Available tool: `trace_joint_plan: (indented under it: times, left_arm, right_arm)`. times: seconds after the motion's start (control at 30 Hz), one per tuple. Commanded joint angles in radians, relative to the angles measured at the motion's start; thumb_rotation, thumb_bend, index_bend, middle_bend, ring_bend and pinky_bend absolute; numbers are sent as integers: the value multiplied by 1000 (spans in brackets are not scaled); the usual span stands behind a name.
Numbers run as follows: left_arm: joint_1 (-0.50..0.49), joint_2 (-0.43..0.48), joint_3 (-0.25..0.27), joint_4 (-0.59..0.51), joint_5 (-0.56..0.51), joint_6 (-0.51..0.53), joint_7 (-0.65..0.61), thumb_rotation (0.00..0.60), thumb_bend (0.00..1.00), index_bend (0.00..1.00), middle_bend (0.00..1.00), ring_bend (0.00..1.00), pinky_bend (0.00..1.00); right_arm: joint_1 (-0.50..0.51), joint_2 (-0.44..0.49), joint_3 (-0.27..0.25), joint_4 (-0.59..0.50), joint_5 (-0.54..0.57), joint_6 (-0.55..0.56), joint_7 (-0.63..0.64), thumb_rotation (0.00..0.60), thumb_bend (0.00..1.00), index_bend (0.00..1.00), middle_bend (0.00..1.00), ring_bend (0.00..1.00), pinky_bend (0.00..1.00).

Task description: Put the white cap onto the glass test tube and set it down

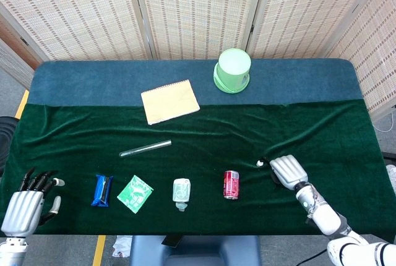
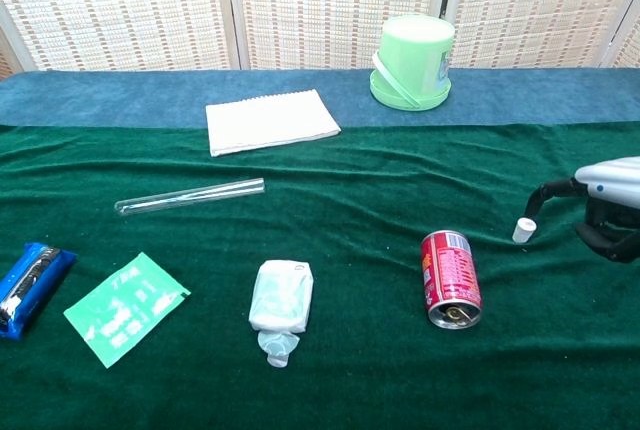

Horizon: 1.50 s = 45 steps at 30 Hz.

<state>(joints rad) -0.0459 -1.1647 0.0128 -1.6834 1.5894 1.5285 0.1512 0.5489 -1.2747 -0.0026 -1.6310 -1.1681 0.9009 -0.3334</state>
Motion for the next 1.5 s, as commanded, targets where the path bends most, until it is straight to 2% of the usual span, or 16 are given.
trace_joint_plan:
  times: [0.03, 0.13, 0.17, 0.27, 0.33, 0.37, 0.43, 0.53, 0.6, 0.8, 1.2, 1.5]
  left_arm:
    - [1, 1, -1, 1, 0, 2, -3, 600, 531, 390, 250, 208, 3]
    - [-1, 0, 1, 0, 4, 1, -8, 600, 524, 385, 250, 207, 3]
    - [-1, 0, 1, 0, 8, 2, -14, 600, 521, 384, 249, 207, 3]
    - [-1, -4, 1, 5, 18, 10, -21, 600, 518, 383, 250, 207, 3]
    - [1, -5, 1, 8, 18, 12, -23, 600, 516, 383, 250, 207, 3]
    - [1, -5, 1, 8, 18, 12, -24, 600, 516, 383, 250, 207, 3]
    - [2, -4, 2, 9, 16, 13, -23, 600, 516, 383, 250, 207, 3]
    - [3, -3, 3, 9, 16, 12, -22, 600, 516, 382, 249, 207, 3]
    - [3, -3, 3, 10, 15, 12, -21, 600, 516, 381, 250, 207, 3]
    - [4, -4, 3, 11, 13, 12, -16, 600, 516, 378, 250, 207, 3]
    - [0, -9, 4, 11, 4, -4, -5, 600, 515, 374, 249, 206, 3]
    - [1, -13, 4, 19, 0, -5, -9, 600, 516, 372, 250, 207, 2]
  right_arm:
    - [-11, 28, 7, -31, -35, 36, 18, 600, 749, 227, 926, 1000, 1000]
    - [-22, 47, 18, -60, -57, 70, 40, 600, 726, 227, 927, 1000, 1000]
    - [-26, 54, 24, -71, -61, 79, 53, 600, 672, 227, 927, 1000, 1000]
    - [-28, 69, 32, -98, -63, 77, 88, 585, 403, 227, 927, 1000, 1000]
    - [-25, 77, 32, -107, -71, 66, 104, 545, 346, 227, 927, 1000, 1000]
    - [-24, 78, 32, -106, -76, 64, 105, 522, 339, 227, 927, 1000, 1000]
    - [-19, 77, 28, -101, -92, 59, 100, 522, 336, 227, 927, 1000, 1000]
    - [-16, 60, 25, -67, -108, 73, 53, 585, 332, 235, 931, 1000, 1000]
    - [-12, 45, 28, -47, -111, 77, 37, 600, 333, 268, 941, 1000, 1000]
    - [2, 7, 36, 18, -108, 76, -13, 600, 332, 317, 956, 1000, 1000]
    - [40, -85, 46, 136, -51, 6, -43, 600, 333, 372, 963, 1000, 1000]
    - [57, -125, 49, 183, -25, -24, -51, 600, 333, 396, 963, 1000, 1000]
